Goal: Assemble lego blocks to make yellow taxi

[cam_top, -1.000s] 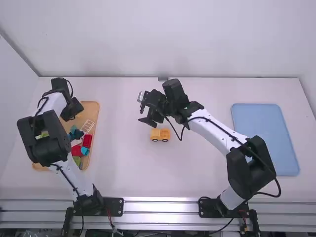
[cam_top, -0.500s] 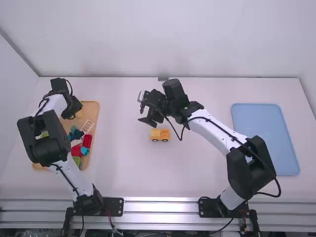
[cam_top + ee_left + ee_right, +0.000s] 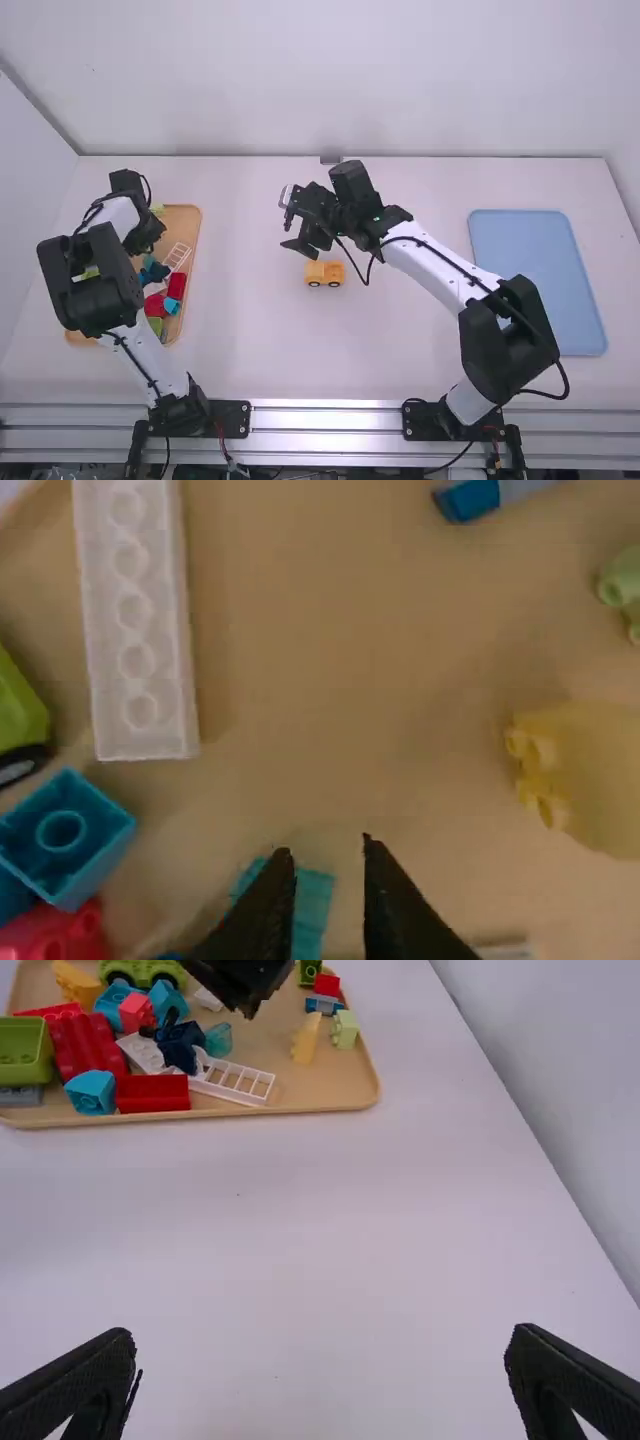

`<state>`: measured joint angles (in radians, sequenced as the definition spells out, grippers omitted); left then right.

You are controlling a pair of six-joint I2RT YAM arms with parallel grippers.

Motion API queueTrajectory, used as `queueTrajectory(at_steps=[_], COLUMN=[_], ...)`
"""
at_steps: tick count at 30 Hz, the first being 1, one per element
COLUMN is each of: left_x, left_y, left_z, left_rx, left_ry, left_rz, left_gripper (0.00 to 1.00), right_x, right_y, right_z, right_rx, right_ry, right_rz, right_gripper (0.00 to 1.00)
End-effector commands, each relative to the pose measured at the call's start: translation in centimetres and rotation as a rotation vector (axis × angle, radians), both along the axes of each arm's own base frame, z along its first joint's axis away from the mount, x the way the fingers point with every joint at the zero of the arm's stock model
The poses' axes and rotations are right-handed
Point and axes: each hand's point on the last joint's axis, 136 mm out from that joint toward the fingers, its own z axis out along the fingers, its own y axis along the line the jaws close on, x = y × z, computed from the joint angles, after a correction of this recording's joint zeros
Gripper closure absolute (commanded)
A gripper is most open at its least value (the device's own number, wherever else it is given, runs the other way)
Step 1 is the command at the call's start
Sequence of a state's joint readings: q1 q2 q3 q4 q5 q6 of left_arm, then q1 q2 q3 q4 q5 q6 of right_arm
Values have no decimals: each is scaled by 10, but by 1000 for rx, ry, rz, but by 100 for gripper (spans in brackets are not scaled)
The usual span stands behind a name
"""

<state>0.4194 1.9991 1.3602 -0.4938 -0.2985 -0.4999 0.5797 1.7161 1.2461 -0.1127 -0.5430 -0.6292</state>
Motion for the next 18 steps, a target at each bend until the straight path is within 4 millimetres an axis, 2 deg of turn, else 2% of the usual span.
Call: queueTrajectory(at_steps=[1, 2, 3, 4, 6, 10, 11, 14, 16, 18], left_x=[1, 13, 15, 30, 43, 50, 52, 59, 65, 69], left_y=[1, -7, -9, -19, -27, -27, -26, -27, -28, -27], left_z=[1, 0, 0, 0, 3, 9, 11, 19, 24, 27], left_rx=[21, -21, -27, -76, -115, -112, -110, -102, -94, -86], left_ry=[-10, -39, -44, -90, -146, -172, -179, -193, -206, -222], left_rz=[20, -71, -85, -186, -259, -270, -268, -277, -285, -285], left_gripper=[69, 63, 62, 58, 53, 50, 47, 26, 18, 18], right_x=[6, 6, 6, 6, 6, 6, 6, 6, 6, 6], right_y=[1, 1, 1, 1, 1, 1, 1, 2, 2, 2], right_z=[14, 14, 14, 14, 14, 14, 14, 14, 15, 15], right_rx=[20, 20, 20, 20, 20, 19, 19, 19, 20, 20], right_ry=[-23, -23, -23, -23, -23, -23, -23, -28, -33, -33], right_rz=[-5, -5, -5, -6, -5, -6, -5, -3, -2, -2], right_gripper=[1, 1, 1, 1, 2, 1, 1, 2, 1, 2])
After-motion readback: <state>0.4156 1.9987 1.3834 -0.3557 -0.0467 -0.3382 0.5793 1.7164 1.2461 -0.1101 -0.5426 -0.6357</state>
